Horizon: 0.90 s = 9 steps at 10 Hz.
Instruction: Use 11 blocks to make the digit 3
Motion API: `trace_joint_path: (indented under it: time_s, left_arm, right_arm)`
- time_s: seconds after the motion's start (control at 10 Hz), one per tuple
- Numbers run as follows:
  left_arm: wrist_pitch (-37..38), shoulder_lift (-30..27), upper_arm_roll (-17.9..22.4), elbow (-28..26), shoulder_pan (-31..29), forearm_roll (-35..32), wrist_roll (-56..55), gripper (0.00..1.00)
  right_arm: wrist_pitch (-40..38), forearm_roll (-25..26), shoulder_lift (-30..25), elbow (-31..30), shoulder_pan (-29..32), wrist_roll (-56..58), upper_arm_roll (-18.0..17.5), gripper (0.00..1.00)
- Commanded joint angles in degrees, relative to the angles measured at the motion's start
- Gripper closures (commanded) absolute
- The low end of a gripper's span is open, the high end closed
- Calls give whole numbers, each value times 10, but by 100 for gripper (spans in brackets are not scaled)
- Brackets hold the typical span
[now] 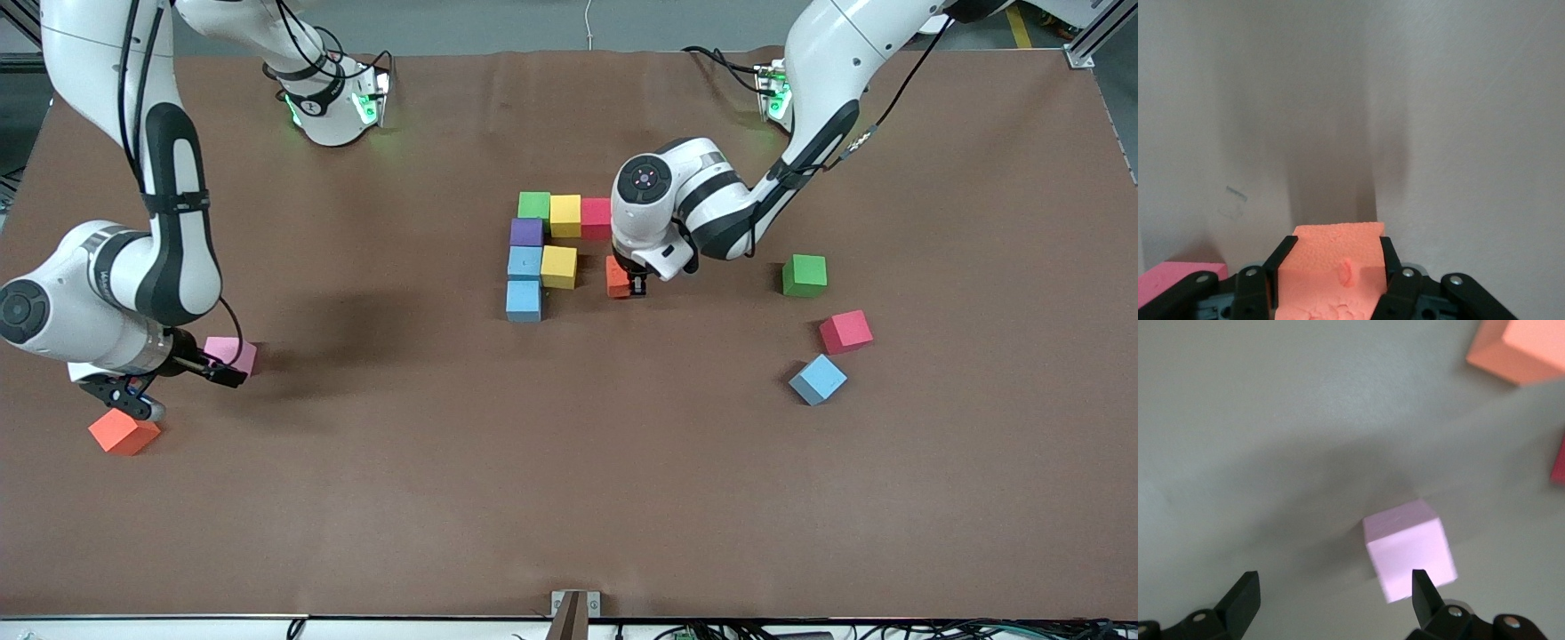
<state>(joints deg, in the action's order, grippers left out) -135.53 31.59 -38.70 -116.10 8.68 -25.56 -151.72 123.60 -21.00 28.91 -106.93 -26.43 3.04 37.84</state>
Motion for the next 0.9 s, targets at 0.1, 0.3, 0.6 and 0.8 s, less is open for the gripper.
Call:
trace_joint_path:
  time_s: [0.1, 0.3, 0.6, 0.8]
  left_arm:
    - [-41, -3, -3, -21, 16, -15, -17, 72]
    - [-43, 18, -2, -17, 28, -39, -30, 72]
    - [-45, 29, -3, -14, 33, -70, -53, 72]
    - [-46, 30, -3, -10, 33, -70, -54, 72]
  right_arm:
    - [19, -2, 13, -3, 26, 199, -10, 0]
    - [67, -2, 19, -38, 25, 209, -10, 0]
    - [126, -4, 17, -98, 19, 210, -10, 0]
    - [139, -4, 19, -105, 20, 212, -11, 0]
